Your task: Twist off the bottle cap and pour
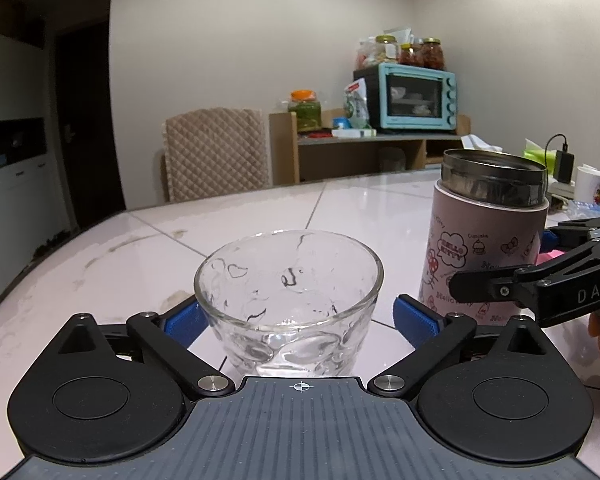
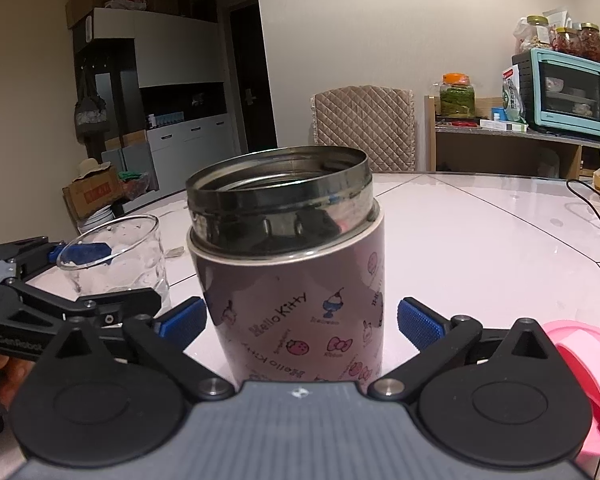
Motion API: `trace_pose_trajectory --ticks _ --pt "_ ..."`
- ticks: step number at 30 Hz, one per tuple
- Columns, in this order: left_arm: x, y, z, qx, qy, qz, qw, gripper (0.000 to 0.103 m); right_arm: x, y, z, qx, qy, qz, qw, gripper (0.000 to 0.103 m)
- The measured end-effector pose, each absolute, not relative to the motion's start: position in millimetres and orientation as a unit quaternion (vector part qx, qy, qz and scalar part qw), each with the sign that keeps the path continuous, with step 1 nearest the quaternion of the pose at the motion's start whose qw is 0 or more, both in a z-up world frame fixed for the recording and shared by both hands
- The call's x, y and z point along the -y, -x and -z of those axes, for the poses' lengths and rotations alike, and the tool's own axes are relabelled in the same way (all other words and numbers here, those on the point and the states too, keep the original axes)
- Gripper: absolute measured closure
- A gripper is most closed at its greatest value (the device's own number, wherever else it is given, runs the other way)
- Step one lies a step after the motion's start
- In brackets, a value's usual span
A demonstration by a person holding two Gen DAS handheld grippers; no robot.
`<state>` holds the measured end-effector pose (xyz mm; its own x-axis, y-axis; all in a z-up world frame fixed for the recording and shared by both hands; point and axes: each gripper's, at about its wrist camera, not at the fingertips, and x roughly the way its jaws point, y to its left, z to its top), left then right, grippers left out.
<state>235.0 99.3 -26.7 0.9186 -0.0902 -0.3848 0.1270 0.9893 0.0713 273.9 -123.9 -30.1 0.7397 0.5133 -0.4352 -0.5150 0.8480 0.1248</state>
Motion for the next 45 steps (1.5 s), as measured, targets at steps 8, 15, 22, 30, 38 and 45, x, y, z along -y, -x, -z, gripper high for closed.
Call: trace_pose_trajectory --ticks 8,15,22,30,38,45 --pt "-102 -232 26 -0.191 -0.039 0.048 0.980 0.000 125 -273 28 -0.233 0.003 -0.272 0.934 0.000" --pt "-103 -230 26 -0.194 -0.043 0.041 0.979 0.000 125 -273 26 -0.231 0.003 -0.272 0.934 0.000" --pt "-103 -227 27 -0.195 -0.042 0.035 0.979 0.000 127 -272 25 -0.230 0.002 -0.269 0.935 0.000" --pt "-103 -221 27 -0.197 -0.041 0.029 0.979 0.000 128 -268 24 -0.229 0.000 -0.269 0.935 0.000" --pt "-101 -214 28 -0.198 -0.040 0.027 0.979 0.000 129 -263 21 -0.226 0.002 -0.269 0.936 0.000" --pt "-99 -207 28 -0.198 -0.038 0.026 0.979 0.000 132 -256 17 -0.223 0.001 -0.268 0.937 0.000"
